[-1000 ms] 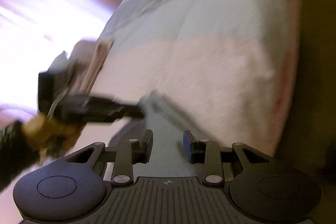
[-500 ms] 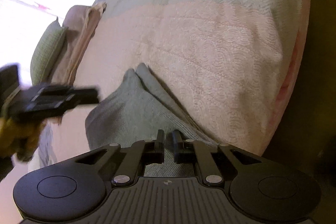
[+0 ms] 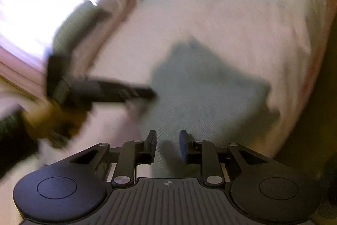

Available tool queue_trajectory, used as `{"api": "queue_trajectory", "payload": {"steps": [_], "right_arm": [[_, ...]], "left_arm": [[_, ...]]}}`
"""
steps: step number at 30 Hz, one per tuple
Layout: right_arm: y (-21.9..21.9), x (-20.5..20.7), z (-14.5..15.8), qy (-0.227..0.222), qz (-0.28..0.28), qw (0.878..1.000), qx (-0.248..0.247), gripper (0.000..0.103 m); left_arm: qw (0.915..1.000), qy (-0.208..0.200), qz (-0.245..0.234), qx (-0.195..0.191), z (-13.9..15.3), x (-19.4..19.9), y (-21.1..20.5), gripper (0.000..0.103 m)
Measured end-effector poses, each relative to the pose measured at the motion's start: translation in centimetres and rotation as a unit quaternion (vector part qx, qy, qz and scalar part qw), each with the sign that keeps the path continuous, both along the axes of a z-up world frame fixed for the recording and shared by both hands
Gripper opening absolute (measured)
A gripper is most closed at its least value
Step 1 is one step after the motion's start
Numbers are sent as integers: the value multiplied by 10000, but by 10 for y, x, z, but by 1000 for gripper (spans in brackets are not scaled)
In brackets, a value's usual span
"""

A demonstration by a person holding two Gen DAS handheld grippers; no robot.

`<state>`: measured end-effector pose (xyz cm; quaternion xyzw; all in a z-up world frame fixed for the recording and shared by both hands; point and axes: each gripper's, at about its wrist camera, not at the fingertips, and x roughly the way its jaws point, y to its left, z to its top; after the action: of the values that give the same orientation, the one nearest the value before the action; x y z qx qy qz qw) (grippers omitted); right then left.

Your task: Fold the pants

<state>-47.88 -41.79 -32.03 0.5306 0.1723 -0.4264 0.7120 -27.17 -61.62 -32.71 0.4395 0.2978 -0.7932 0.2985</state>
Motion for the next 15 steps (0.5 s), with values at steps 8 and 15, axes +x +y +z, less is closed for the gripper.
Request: {"api": "queue_trajectory", "payload": {"steps": [8, 15], "right_arm": [[23, 36, 64, 1203, 249, 9914, -456, 62], [55, 146, 34, 3587, 2348, 8900, -1554, 63]], "left_arm": [[9959, -210, -516, -720, 52, 19, 32, 24], [9552, -931, -1935, -2036, 66, 35, 90, 43]]}}
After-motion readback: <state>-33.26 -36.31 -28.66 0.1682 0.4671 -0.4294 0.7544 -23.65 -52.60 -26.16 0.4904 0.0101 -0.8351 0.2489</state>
